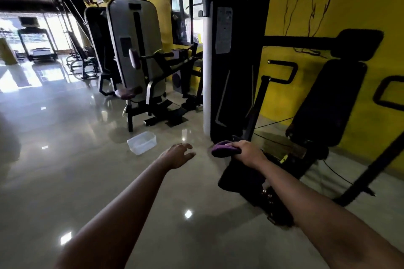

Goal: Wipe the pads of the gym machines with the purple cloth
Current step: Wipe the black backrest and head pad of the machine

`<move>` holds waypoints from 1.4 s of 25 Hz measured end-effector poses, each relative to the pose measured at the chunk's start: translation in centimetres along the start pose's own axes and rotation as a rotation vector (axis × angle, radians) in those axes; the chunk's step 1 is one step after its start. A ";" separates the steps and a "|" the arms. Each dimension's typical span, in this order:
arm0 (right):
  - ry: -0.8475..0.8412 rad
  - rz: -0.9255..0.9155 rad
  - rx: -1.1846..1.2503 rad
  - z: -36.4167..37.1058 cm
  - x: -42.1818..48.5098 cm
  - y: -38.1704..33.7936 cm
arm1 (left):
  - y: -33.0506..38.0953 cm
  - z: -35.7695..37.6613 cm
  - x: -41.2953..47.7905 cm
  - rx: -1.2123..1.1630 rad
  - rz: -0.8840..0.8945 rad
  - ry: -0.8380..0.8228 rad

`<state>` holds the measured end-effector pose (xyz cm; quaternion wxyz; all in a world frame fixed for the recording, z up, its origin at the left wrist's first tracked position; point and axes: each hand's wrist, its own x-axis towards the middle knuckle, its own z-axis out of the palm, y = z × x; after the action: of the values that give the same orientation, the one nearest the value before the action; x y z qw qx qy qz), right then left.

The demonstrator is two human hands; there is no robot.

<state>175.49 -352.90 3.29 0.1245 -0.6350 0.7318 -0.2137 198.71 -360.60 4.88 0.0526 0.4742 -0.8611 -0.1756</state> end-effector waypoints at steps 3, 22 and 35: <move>0.042 0.060 -0.023 -0.6 6.7 2.9 | -0.1 -0.5 9.4 -0.005 0.095 -0.046; 0.406 0.741 0.076 -3.2 41.0 23.8 | 6.2 -0.9 65.4 0.039 0.635 -0.343; 0.823 1.135 0.077 -11.0 54.3 45.4 | 29.0 6.0 93.2 -0.056 0.969 -0.561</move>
<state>121.86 -399.96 -3.61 -0.0477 -0.0174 0.9299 -0.3644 123.28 -422.75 2.41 -0.0911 -0.0422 -0.9566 -0.2734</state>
